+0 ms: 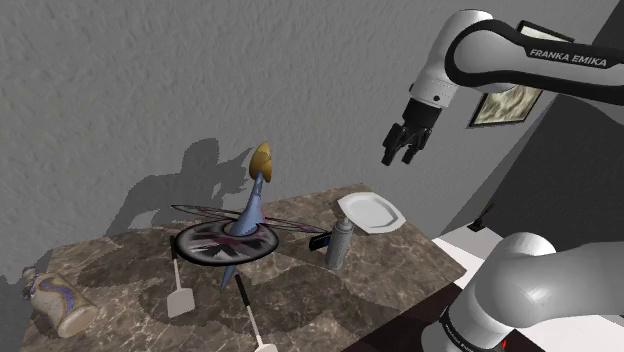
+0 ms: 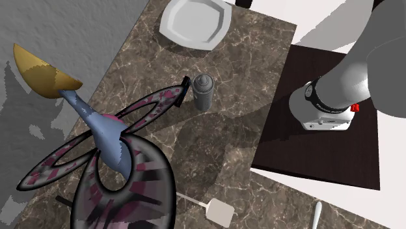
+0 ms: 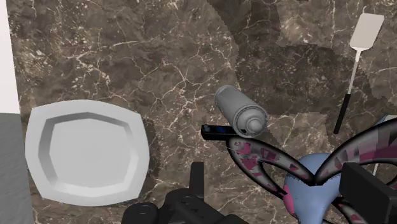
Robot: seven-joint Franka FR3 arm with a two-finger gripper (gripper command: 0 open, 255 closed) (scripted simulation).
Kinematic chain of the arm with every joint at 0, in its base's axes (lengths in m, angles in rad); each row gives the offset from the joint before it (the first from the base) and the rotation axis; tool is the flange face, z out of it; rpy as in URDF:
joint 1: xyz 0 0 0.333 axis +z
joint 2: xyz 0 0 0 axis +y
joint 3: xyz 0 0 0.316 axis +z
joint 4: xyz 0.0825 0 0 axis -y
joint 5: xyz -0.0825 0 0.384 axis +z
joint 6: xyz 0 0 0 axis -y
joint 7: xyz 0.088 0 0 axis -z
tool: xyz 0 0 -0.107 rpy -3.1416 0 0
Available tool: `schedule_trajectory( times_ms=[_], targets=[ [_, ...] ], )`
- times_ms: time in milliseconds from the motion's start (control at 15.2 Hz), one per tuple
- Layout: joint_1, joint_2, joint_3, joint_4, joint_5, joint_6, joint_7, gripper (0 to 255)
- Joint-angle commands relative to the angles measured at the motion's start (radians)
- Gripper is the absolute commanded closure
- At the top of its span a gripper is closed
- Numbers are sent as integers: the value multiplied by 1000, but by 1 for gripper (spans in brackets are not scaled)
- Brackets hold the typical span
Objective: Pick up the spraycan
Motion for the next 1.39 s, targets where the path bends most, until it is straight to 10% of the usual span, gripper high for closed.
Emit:
schedule_trajectory(
  times_ms=[0,1320],
  targets=[
    [0,0,0,0,0,0,0,0],
    [25,435,208,-175,2,431,233,0]
  ],
)
